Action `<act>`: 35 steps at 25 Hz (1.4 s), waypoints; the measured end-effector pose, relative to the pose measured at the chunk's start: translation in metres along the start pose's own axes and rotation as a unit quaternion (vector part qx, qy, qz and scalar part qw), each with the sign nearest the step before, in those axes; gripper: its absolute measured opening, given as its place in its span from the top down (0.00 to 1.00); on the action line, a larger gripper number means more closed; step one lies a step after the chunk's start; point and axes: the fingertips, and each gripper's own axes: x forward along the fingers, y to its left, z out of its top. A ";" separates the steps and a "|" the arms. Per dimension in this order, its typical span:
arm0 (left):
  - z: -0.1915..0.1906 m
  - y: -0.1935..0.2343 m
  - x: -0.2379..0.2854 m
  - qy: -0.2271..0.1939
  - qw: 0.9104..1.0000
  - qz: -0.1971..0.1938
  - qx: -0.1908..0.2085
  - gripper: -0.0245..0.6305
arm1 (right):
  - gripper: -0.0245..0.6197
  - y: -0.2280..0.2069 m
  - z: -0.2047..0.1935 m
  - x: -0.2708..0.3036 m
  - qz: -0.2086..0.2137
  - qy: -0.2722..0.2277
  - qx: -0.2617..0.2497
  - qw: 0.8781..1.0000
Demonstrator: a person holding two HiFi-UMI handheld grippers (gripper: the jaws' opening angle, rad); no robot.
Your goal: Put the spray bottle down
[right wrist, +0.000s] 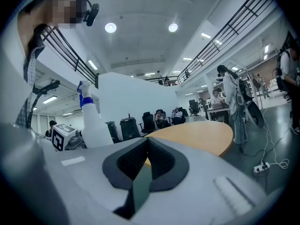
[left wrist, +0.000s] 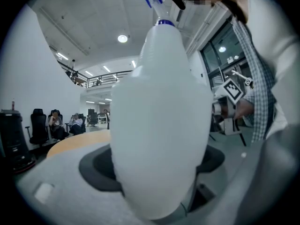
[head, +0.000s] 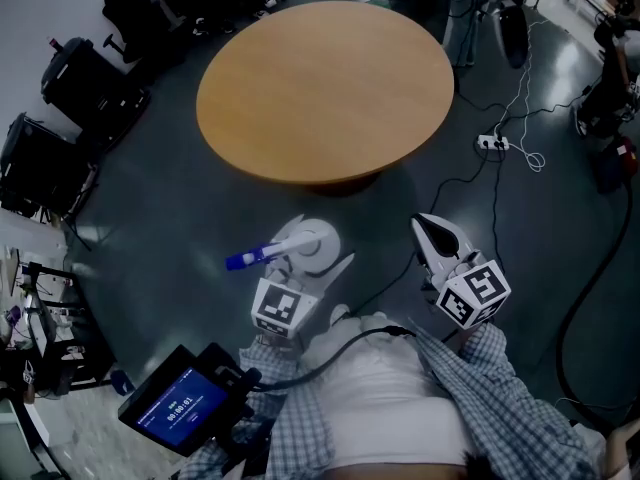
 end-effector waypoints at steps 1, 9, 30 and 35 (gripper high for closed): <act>0.002 0.001 0.001 0.000 1.000 0.002 0.001 0.30 | 0.96 0.001 0.001 0.001 0.003 0.002 -0.002 1.000; 0.002 -0.021 -0.014 -0.004 1.000 0.005 0.001 0.30 | 0.96 0.011 -0.001 -0.030 0.004 0.000 -0.006 1.000; -0.025 0.056 0.109 -0.013 0.999 -0.046 0.008 0.30 | 0.96 -0.056 0.005 0.056 -0.024 0.012 -0.021 0.999; -0.046 0.072 0.152 -0.029 0.997 -0.066 -0.011 0.30 | 0.96 -0.067 -0.005 0.075 -0.022 0.031 -0.029 0.999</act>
